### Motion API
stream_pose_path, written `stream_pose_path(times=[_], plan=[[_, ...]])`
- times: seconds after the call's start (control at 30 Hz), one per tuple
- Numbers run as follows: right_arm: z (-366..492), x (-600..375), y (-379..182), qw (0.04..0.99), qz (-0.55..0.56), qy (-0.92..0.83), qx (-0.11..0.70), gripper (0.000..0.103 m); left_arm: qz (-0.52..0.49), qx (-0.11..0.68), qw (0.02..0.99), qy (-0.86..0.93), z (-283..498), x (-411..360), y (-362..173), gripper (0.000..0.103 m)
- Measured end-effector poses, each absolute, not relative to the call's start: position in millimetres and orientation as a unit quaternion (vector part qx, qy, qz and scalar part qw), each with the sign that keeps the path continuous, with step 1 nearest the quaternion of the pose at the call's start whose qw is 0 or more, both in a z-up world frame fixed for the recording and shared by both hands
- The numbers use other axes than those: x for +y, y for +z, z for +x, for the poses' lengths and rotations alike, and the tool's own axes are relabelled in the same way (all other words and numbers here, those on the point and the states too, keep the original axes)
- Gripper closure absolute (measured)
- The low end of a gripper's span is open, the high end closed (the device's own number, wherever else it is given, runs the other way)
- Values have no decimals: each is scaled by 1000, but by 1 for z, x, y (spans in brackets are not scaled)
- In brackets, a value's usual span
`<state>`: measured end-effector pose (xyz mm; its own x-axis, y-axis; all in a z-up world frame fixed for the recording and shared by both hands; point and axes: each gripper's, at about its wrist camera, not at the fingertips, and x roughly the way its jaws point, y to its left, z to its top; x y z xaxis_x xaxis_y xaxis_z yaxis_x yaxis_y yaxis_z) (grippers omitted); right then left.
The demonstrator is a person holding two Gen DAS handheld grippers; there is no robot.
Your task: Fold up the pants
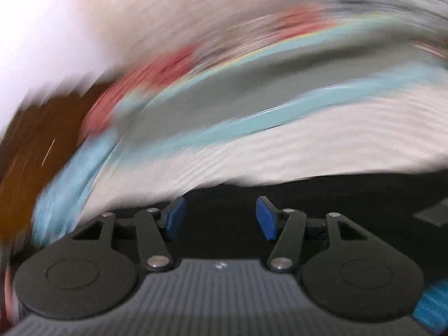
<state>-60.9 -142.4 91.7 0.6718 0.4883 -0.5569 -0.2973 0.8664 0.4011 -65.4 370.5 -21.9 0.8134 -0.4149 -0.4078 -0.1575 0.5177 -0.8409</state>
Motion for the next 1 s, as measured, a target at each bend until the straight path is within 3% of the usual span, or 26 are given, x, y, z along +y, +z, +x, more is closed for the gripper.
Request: stream_pose_path(times=[0.2,0.43,0.47,0.5,0.53,0.6,0.77,0.83,1.0], plan=[[-27,52,109,847,-95,425,306,18,-471,280,835,-47,-81,398,-19,45],[-2,176,65,775,-300,485,272,17,-435,274,857,-45,-91,416,-11,45],[3,184,53,767,-329,478,273,21,-431,275,858,-47,-90,417,-11,45],[8,187,43,763,-352,467,275,51,-428,275,859,-51,-88,418,-11,45],[14,185,42,768,-345,459,283,69,-427,274,860,-57,-86,418,-11,45],[50,155,60,806,-222,444,323,79,-427,269,860,-71,-80,417,-11,45],[130,31,75,871,123,303,366,83,-437,261,849,-142,-42,402,-8,45],[144,-4,69,866,214,258,372,83,-438,264,842,-174,-21,386,-6,45],[148,-25,75,859,278,239,357,83,-381,294,839,-255,28,324,-9,50]])
